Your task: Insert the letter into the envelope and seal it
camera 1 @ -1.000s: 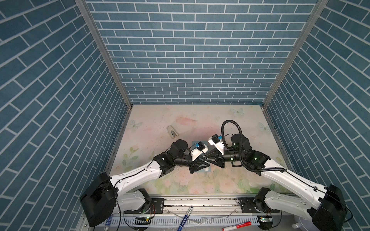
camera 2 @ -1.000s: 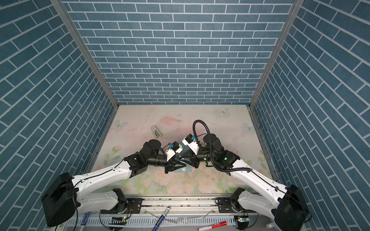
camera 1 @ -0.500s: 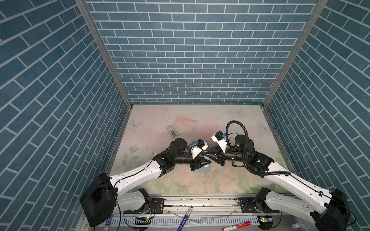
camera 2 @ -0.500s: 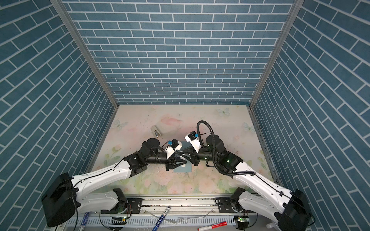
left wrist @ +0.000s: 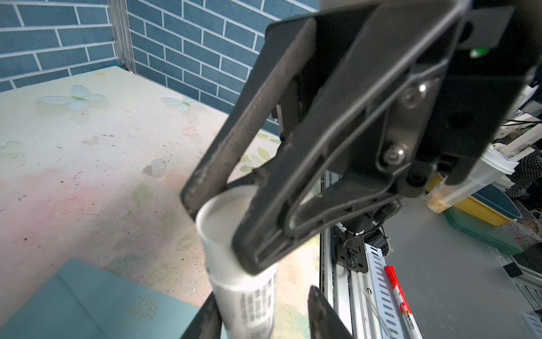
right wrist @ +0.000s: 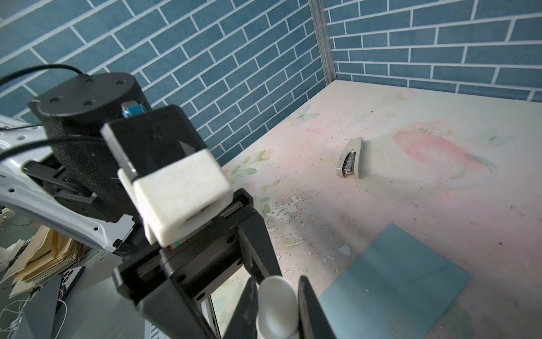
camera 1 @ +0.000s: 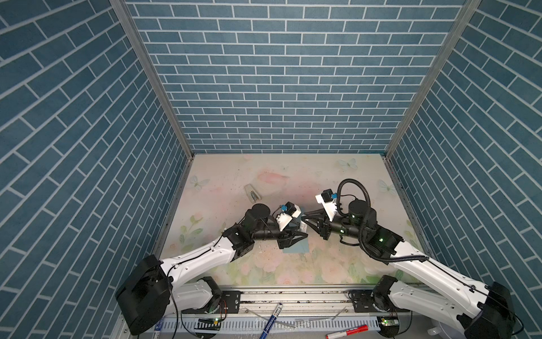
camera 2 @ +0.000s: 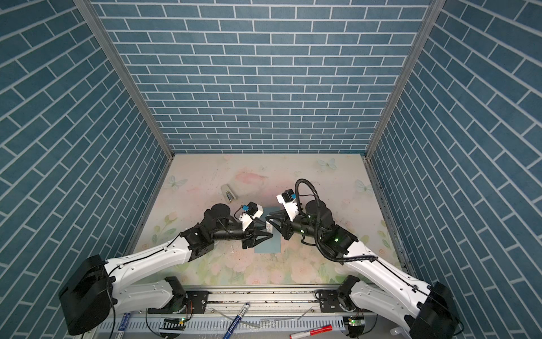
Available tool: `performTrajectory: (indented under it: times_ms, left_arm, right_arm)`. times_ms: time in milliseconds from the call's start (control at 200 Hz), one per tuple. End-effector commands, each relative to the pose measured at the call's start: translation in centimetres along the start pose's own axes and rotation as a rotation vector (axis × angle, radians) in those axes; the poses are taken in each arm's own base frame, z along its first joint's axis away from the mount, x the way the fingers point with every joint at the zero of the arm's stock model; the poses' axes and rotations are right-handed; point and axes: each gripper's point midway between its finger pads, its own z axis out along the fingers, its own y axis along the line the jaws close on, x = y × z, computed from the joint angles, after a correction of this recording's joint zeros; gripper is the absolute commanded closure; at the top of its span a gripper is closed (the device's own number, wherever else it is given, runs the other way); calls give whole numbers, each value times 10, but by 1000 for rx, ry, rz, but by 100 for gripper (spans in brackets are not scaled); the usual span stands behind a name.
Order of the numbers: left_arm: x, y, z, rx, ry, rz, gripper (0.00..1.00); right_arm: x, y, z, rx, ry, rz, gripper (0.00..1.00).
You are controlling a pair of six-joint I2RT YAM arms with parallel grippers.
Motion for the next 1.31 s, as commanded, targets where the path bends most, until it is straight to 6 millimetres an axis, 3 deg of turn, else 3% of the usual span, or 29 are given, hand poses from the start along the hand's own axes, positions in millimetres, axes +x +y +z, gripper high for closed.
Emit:
performTrajectory:
  times_ms: [0, 195, 430, 570, 660, 760, 920, 1140, 1300]
  left_arm:
    - [-7, 3, -2, -11, -39, 2, 52]
    - [-13, 8, -1, -18, -64, -5, 53]
    - [-15, 10, 0, -26, -78, 2, 62]
    - [-16, 11, 0, -33, -82, 5, 75]
    - [-15, 15, 0, -56, -80, 10, 88]
    - [-14, 19, -1, -84, -75, 18, 100]
    - [-8, 27, -5, -138, -58, 50, 100]
    - [-2, 35, -15, -215, -59, 152, 100]
    - [-2, 35, -23, -250, -100, 256, 100]
  right_arm:
    - [-14, 2, -3, -5, -74, 21, 100]
    - [-17, 3, 1, -23, -89, 40, 100]
    - [-18, 1, 7, -32, -100, 59, 100]
    - [-17, 0, 11, -34, -96, 74, 100]
    - [-18, -1, 12, -33, -97, 79, 100]
    - [-20, -3, 11, -18, -104, 81, 84]
    - [-29, -17, -5, 108, -134, 57, 56]
    - [-35, -67, -62, 517, -154, 31, 28]
    - [-28, -107, -102, 814, -79, 45, 22]
